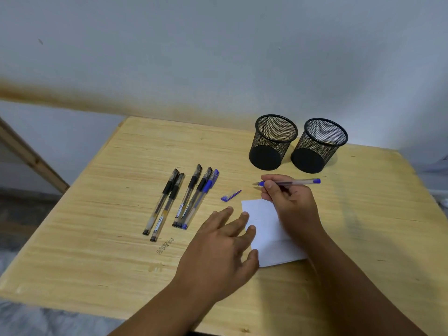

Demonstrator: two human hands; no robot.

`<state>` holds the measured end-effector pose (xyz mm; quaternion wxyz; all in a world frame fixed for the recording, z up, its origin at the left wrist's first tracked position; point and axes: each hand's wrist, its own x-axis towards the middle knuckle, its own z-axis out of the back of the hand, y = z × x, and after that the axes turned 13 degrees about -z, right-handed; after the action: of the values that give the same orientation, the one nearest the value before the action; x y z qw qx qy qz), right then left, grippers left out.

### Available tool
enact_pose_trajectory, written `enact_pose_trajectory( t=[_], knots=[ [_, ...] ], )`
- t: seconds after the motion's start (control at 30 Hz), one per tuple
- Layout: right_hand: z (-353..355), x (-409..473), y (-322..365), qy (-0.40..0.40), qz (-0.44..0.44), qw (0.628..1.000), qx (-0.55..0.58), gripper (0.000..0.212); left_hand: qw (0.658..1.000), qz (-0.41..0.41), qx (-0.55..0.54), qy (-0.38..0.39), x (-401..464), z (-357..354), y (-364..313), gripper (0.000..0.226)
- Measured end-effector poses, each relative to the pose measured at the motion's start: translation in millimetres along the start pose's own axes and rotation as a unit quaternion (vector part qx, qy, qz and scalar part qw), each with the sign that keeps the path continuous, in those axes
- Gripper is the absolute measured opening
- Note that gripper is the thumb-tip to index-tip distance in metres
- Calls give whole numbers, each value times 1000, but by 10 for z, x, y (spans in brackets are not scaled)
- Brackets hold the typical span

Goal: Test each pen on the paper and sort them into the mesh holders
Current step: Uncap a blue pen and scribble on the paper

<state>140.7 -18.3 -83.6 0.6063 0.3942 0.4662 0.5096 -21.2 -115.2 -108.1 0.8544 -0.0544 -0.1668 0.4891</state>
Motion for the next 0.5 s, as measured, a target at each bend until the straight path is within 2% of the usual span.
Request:
enact_pose_trajectory(
  t=[0.23,0.5],
  knots=[
    [8,-50,40,-20,25,997,-72,18,1000,0,0,6,13,-5,1,43],
    [-19,-105,-38,-17,26,992,-122,4,1000,-4,-9,-8,21,-9,-1,41]
  ],
)
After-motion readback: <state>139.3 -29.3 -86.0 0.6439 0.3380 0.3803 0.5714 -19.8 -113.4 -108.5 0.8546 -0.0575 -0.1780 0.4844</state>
